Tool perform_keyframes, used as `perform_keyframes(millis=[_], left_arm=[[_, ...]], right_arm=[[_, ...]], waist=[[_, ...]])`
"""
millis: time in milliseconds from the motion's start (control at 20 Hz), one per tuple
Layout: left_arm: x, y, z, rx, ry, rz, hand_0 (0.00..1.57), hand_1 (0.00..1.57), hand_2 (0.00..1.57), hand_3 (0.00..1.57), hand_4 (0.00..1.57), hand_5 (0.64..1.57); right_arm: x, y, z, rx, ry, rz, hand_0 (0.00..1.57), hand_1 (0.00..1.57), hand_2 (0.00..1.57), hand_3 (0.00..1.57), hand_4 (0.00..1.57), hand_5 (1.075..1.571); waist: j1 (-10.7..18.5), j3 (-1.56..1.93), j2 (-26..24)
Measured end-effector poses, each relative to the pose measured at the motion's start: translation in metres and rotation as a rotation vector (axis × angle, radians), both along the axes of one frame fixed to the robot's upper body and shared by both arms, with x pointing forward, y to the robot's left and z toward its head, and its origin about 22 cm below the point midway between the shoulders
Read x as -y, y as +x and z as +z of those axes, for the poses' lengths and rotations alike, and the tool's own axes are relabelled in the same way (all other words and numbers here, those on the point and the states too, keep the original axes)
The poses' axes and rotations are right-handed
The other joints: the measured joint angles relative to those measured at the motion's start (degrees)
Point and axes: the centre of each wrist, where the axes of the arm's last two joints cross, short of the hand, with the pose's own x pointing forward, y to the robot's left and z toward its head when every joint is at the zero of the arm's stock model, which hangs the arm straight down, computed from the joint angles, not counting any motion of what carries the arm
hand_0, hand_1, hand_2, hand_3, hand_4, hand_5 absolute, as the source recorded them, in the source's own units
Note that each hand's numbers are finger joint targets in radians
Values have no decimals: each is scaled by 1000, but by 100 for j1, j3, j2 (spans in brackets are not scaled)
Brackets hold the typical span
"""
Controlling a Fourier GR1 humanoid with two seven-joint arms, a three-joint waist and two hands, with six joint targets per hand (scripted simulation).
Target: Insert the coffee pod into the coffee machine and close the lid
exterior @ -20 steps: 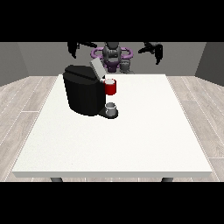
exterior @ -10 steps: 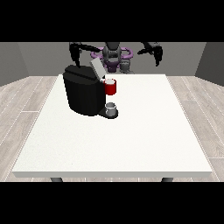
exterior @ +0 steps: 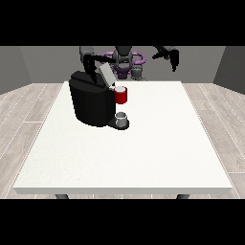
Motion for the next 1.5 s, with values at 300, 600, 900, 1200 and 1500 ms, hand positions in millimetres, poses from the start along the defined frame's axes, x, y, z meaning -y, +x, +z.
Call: perform_keyframes(millis=[300, 600, 900, 1200, 1500], left_arm=[[-19, -10, 2, 27, 16, 51, 0, 0, 0, 0, 331, 1571], [-29, -14, 3, 33, 39, 78, 0, 0, 0, 0, 348, 1571], [-27, -10, 8, 32, 43, 75, 0, 0, 0, 0, 363, 1571], [-20, -8, 9, 41, 47, 61, 0, 0, 0, 0, 319, 1571], [-10, -1, 15, 68, 52, 33, 0, 0, 0, 0, 331, 1571]], right_arm=[[-16, 9, 12, 49, -21, 61, 0, 0, 0, 0, 166, 1571], [-25, 20, 28, 54, -58, 82, 0, 0, 0, 0, 214, 1571], [-43, 29, 52, 83, -121, 109, 0, 0, 0, 0, 107, 1571], [-49, 32, 65, 71, -159, 100, 0, 0, 0, 0, 0, 1571], [-48, 33, 88, 92, -258, 42, 0, 0, 0, 0, 203, 1571]], waist=[[-181, -8, 206], [-231, 0, 324], [-198, 18, 445], [-173, 45, 525], [14, 74, 734]])
